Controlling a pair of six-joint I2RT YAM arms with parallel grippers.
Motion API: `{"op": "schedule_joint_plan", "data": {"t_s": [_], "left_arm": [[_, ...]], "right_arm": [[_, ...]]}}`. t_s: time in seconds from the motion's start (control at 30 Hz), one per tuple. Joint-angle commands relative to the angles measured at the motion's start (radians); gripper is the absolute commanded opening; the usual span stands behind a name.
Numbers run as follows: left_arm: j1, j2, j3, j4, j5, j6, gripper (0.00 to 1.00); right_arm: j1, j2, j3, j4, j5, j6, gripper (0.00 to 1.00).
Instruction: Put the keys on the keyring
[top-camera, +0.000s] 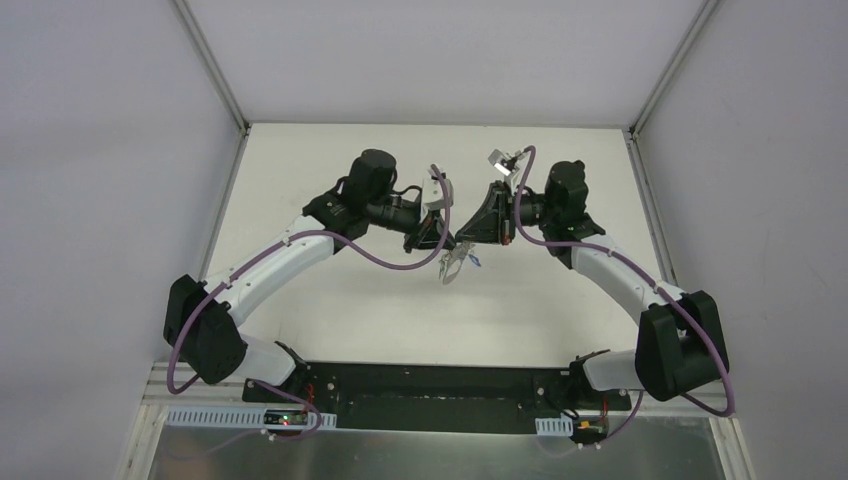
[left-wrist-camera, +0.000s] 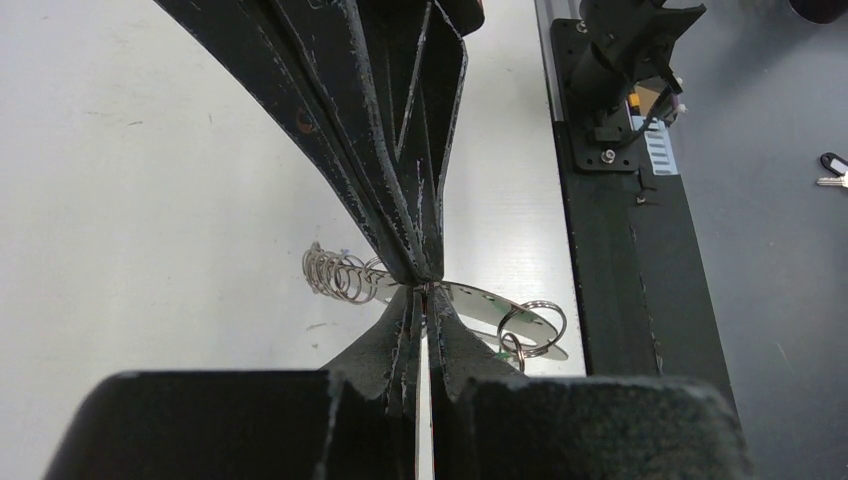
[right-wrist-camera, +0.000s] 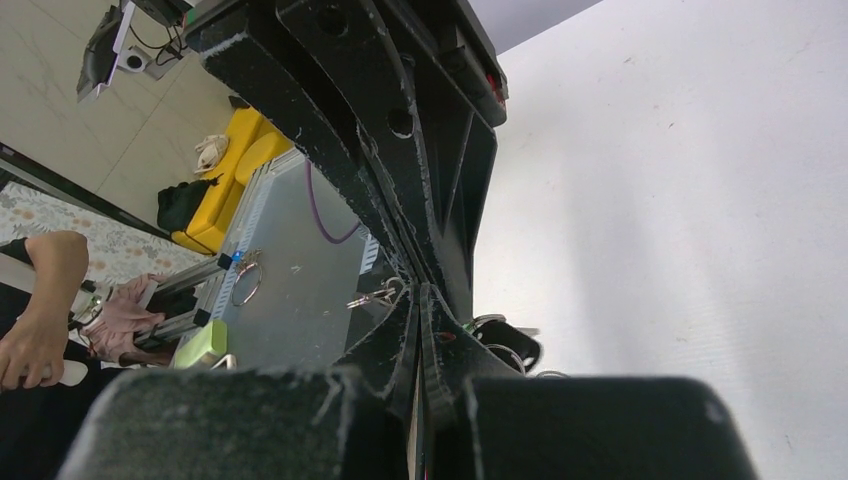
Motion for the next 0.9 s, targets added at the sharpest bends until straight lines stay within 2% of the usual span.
{"op": "schedule_joint_plan", "data": {"t_s": [0.0, 0.1, 0.27, 0.43, 0.47, 0.67, 0.77, 0.87], "left_arm": [[-0.009, -0.014, 0.033, -0.047, -0.024, 0.007, 0.00], [-0.009, -0.036, 0.051, -0.111, -0.061, 0.013, 0.00], [-0.009, -0.078, 0.069, -0.184, -0.072, 0.006, 0.00], [-0.018, -0.070, 0.117, -0.265, -0.133, -0.010, 0.00], [-0.021, -0.066, 0.140, -0.294, -0.148, -0.010, 0.00], [-0.039, -0.008, 0.281, -0.496, -0.208, -0.030, 0.00], [-0.060, 0.045, 0.375, -0.635, -0.244, -0.061, 0.00], [-0.079, 0.085, 0.435, -0.734, -0.260, -0.097, 0.00]], "right_arm": [[-0.015, -0.022, -0.016, 0.068, -0.009, -0.012, 0.00], [-0.029, -0.038, -0.025, 0.021, 0.010, -0.057, 0.00], [-0.027, -0.058, 0.017, -0.260, 0.064, -0.319, 0.00], [-0.017, -0.068, 0.018, -0.272, 0.064, -0.335, 0.00], [-0.017, -0.070, 0.019, -0.274, 0.064, -0.340, 0.03], [-0.013, -0.091, 0.064, -0.380, 0.063, -0.446, 0.35], [-0.013, -0.096, 0.101, -0.436, 0.057, -0.494, 0.45], [-0.010, -0.106, 0.116, -0.450, 0.049, -0.501, 0.48]]}}
